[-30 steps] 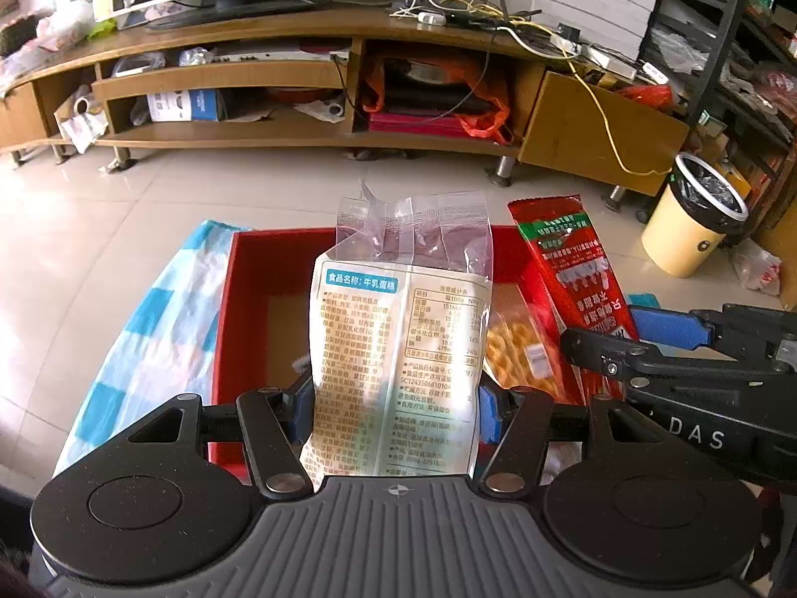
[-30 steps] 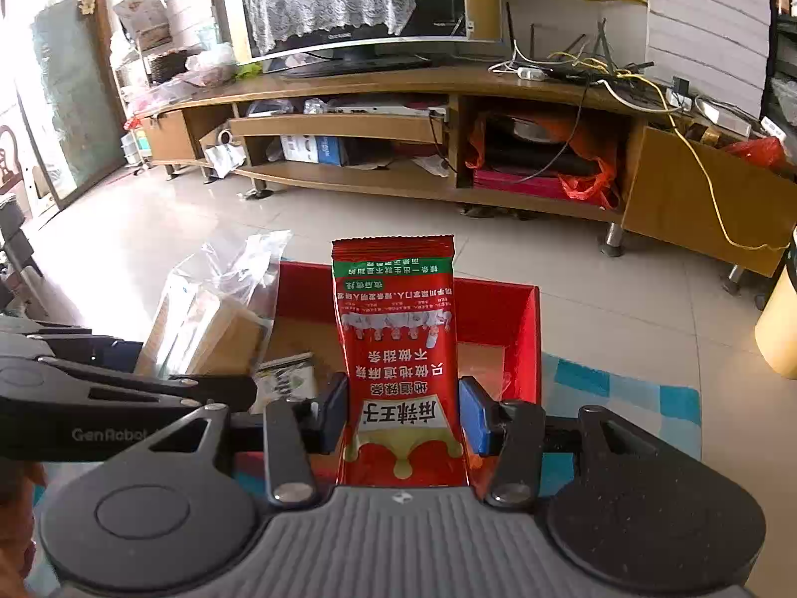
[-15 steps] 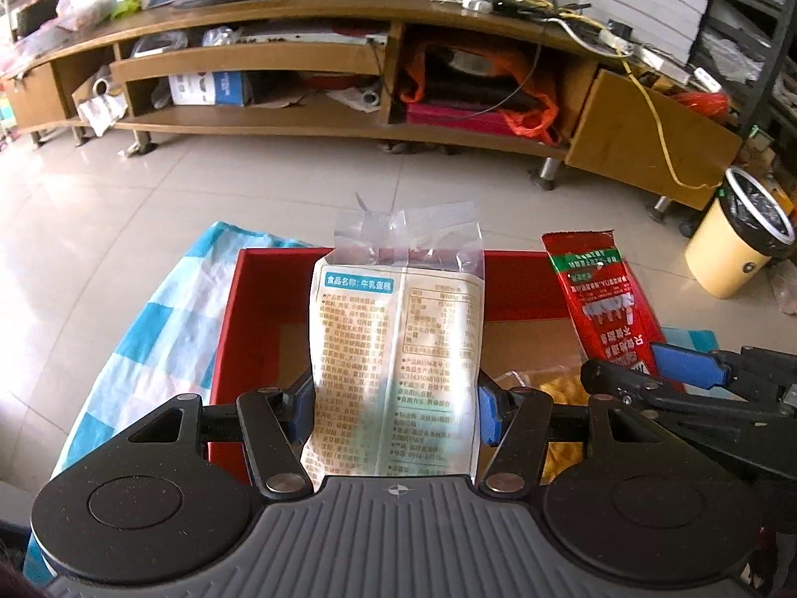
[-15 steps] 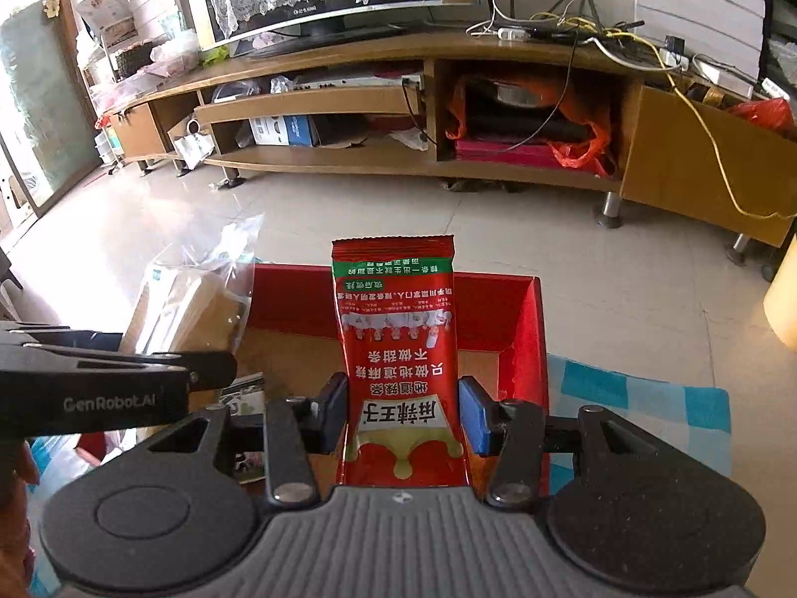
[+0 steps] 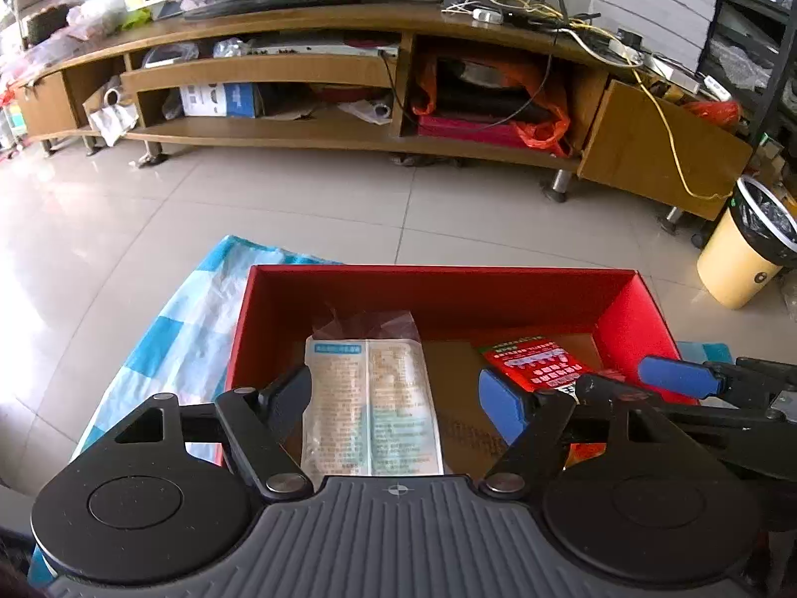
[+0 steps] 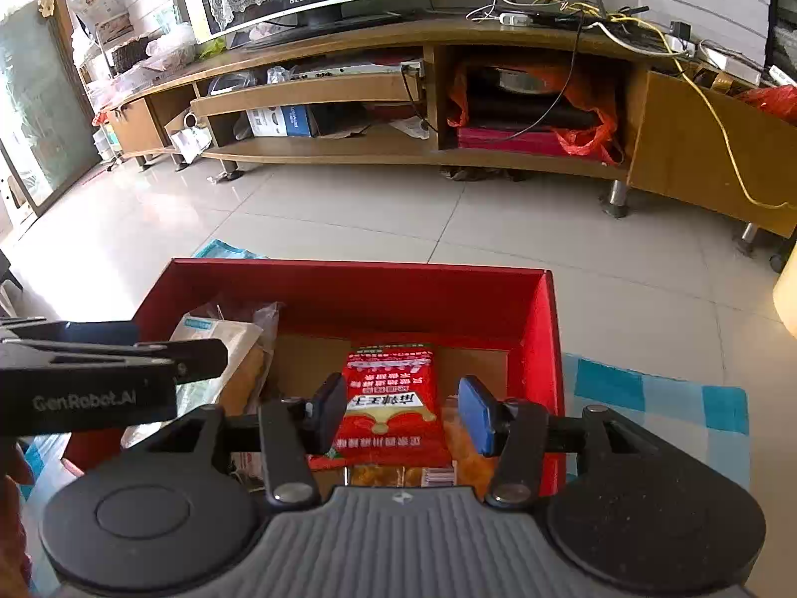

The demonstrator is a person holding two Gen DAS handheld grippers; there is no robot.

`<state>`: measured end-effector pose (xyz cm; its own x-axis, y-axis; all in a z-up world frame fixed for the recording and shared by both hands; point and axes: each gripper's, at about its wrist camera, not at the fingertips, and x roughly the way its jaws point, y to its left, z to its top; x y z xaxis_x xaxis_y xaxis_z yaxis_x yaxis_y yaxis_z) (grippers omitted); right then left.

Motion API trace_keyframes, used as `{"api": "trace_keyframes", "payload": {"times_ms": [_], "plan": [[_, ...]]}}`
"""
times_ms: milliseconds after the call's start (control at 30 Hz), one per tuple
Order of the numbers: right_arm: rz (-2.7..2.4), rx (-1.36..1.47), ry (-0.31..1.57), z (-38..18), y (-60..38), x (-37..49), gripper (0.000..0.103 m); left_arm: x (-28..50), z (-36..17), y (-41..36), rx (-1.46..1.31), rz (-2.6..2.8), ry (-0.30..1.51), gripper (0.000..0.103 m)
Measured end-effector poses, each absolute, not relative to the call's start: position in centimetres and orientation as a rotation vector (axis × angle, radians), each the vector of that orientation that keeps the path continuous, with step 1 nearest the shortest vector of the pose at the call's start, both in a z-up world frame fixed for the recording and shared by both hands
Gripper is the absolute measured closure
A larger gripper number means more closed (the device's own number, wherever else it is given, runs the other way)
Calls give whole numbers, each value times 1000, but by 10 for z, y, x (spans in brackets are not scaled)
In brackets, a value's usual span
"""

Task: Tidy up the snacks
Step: 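Release both packs into the red box by opening both tools, then grasp the noodle snack pack with left tool while right tool grasps the blue sausage pack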

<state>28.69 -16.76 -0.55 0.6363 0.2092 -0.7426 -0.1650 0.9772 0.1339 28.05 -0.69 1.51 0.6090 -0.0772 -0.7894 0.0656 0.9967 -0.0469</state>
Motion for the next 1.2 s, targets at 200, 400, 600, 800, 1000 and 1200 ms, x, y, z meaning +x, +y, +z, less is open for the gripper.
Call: {"api": "trace_keyframes", "payload": {"times_ms": [200, 400, 600, 800, 1000, 1200], "plan": [[207, 48, 842, 5, -172, 273, 52, 268, 20, -2, -14, -82, 910, 20], [212, 51, 840, 11, -170, 255, 51, 251, 28, 3, -13, -88, 902, 18], [235, 32, 835, 16, -164, 240, 50, 235, 32, 10, -24, -89, 900, 17], [251, 9, 844, 13, -160, 224, 49, 217, 27, 25, -26, -64, 924, 16], [272, -13, 851, 12, -155, 209, 49, 193, 15, 49, -59, -27, 983, 16], [300, -17, 842, 17, -148, 192, 48, 167, 3, 59, -90, -20, 1029, 14]]}}
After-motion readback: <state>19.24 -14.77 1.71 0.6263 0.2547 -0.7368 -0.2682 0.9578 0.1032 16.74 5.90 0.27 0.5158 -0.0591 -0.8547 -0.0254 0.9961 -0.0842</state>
